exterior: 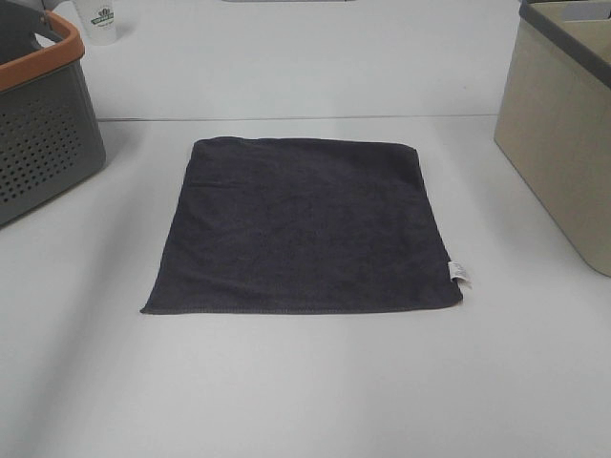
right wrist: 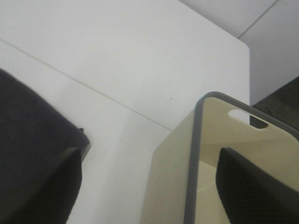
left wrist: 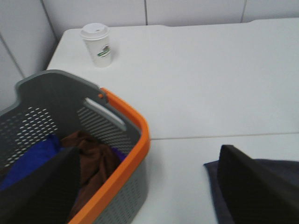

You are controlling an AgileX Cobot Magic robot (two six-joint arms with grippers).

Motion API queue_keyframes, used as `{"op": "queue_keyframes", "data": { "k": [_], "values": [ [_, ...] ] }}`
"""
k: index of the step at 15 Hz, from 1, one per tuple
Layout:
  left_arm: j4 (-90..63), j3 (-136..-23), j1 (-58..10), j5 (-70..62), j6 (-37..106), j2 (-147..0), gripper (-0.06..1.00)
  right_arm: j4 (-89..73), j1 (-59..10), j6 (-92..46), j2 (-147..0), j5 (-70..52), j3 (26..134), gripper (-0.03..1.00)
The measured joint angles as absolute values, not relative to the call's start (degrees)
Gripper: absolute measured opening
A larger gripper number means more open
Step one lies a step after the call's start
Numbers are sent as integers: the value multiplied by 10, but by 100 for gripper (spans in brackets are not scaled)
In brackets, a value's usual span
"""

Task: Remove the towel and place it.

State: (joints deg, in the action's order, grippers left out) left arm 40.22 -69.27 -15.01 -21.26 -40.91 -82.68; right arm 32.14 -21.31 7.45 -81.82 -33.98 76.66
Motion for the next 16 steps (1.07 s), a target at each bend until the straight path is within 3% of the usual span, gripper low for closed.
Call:
{"op": "queue_keyframes", "data": {
  "k": [2, 4, 10, 14, 16],
  "values": [
    [209, -780, -143, -352, -163, -849, 75, 330, -213, 117, -818, -370, 811, 78],
    [65, -847, -123, -446, -37, -880, 75, 303, -205, 132, -842, -446, 874, 78],
    [-14, -917, -85, -571, -53, -889, 75, 66, -137, -31, -933, -686, 1054, 76],
    [36, -904, -59, -672, -68, -854, 75, 45, -125, -43, -925, -697, 1045, 76],
    [73, -819, -57, -673, -84, -740, 75, 69, -125, -51, -853, -697, 945, 76]
  ]
}}
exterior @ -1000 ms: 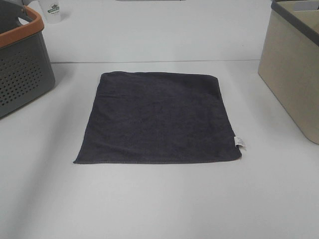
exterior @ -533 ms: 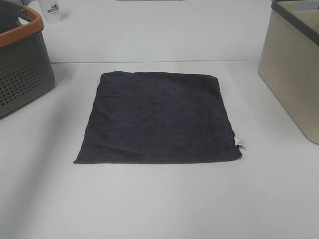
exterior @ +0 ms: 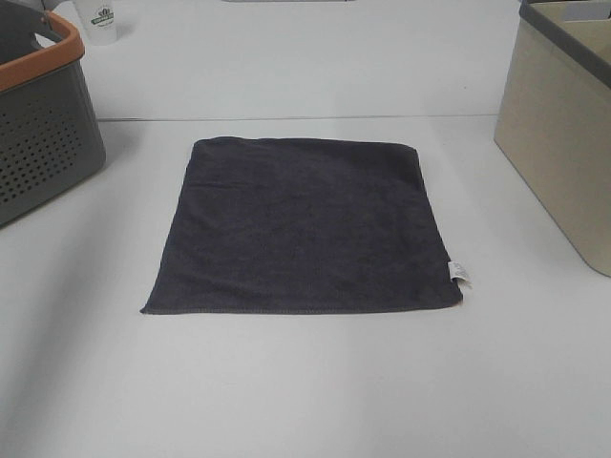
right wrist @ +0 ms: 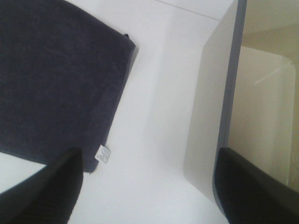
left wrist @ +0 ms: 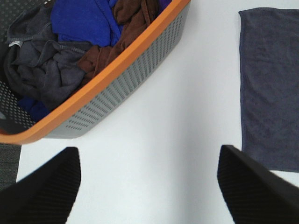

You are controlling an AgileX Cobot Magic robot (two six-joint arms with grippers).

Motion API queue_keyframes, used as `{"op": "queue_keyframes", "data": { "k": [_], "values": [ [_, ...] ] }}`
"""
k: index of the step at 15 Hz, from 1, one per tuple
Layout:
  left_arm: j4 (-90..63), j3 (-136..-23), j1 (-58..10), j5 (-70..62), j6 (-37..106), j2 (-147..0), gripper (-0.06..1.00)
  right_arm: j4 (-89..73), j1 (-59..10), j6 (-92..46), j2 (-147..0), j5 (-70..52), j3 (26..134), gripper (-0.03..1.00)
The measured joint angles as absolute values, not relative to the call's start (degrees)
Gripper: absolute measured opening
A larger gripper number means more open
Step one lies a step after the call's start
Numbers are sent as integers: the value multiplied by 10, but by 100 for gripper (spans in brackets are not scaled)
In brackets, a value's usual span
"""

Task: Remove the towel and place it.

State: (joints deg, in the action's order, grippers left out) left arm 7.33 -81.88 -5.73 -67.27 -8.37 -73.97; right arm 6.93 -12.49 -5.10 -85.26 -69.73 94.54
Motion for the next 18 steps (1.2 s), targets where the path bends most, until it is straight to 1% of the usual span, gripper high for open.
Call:
{"op": "queue_keyframes", "data": {
  "k": [3, 7, 13, 16, 18],
  "values": [
    [45, -680, -57, -661, -82, -614, 75, 78, -124, -50, -744, -694, 793, 76],
    [10, -520, -57, -658, -66, -460, 76, 63, -124, -45, -602, -634, 582, 76],
    [-33, -390, -57, -642, -28, -258, 77, 48, -124, -27, -422, -597, 378, 76],
    [-34, -358, -57, -606, -21, -155, 77, 48, -124, -18, -296, -569, 309, 76],
    [-25, -331, -57, -602, -21, -117, 77, 47, -124, -18, -227, -558, 304, 76]
  ]
}}
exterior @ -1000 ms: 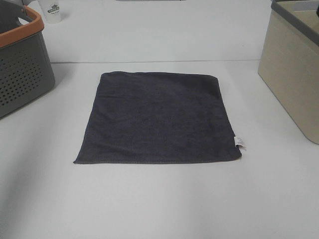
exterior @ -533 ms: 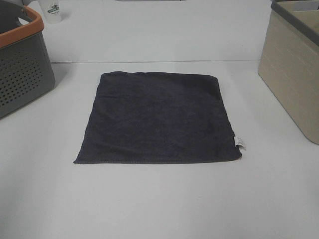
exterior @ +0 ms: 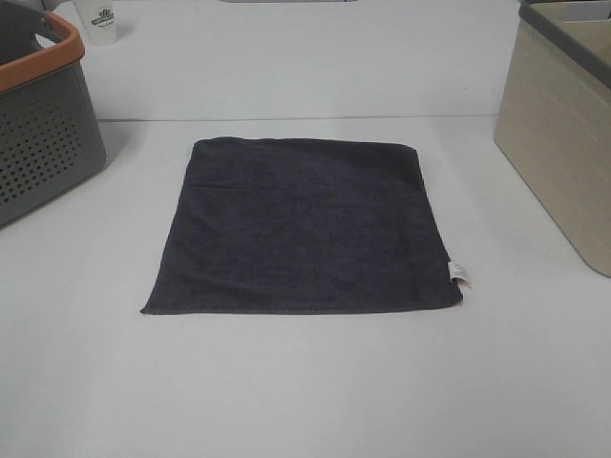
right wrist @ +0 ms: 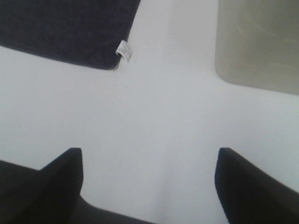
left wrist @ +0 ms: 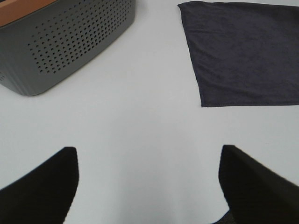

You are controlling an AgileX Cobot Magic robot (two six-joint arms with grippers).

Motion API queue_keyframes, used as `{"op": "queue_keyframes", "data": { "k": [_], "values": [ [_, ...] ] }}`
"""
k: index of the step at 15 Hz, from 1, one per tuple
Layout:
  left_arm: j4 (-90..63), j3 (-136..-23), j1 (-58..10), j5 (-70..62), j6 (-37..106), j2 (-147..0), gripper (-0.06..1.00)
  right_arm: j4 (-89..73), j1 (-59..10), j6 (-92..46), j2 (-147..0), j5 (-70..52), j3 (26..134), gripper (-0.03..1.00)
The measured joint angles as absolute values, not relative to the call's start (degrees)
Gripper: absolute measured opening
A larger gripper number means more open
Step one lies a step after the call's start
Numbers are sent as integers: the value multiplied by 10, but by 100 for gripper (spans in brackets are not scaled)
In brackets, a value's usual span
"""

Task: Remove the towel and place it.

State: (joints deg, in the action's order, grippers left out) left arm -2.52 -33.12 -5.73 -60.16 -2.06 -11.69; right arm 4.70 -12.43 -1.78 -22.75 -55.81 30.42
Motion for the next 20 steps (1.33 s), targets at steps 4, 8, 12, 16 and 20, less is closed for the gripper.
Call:
{"op": "queue_keyframes", "data": {
  "k": [4, 8, 12, 16, 20],
  "values": [
    [-25, -300, -57, -593, -20, -50, 77, -11, -124, -36, -135, -567, 304, 76],
    [-19, -297, -57, -593, -19, 2, 77, -51, -124, -76, -81, -587, 298, 76],
    [-17, -293, -57, -594, -19, 3, 77, -50, -124, -95, -7, -603, 288, 76],
    [-17, -293, -57, -594, -9, 3, 77, -51, -124, -95, 2, -603, 288, 76],
    [-17, -293, -57, -595, 0, 3, 77, -51, -124, -95, 2, -603, 288, 76]
  ]
}}
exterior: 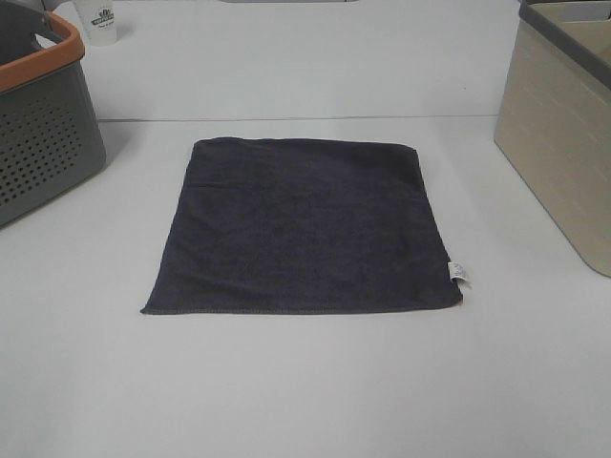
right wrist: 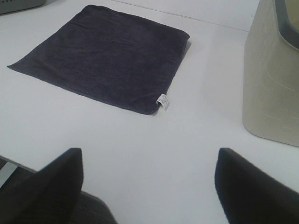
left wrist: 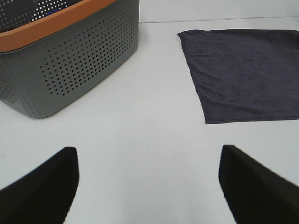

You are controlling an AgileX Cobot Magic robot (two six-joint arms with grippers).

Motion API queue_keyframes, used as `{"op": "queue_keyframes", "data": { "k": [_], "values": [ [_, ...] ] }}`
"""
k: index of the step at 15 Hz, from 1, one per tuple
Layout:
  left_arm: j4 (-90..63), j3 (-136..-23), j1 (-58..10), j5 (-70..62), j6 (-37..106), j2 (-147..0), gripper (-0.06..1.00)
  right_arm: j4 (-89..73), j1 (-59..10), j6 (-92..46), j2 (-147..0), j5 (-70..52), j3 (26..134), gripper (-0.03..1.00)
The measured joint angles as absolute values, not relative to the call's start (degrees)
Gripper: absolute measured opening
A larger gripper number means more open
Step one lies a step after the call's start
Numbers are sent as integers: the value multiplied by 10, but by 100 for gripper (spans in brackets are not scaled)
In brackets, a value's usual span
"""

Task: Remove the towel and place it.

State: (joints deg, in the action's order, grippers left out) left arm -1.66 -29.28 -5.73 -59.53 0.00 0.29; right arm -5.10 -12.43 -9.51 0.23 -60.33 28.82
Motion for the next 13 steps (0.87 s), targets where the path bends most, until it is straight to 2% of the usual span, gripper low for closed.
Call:
{"op": "queue_keyframes", "data": {
  "k": [13],
  "values": [
    [-17, -293, -57, -595, 0, 3, 76, -51, -124, -95, 2, -603, 288, 76]
  ]
}}
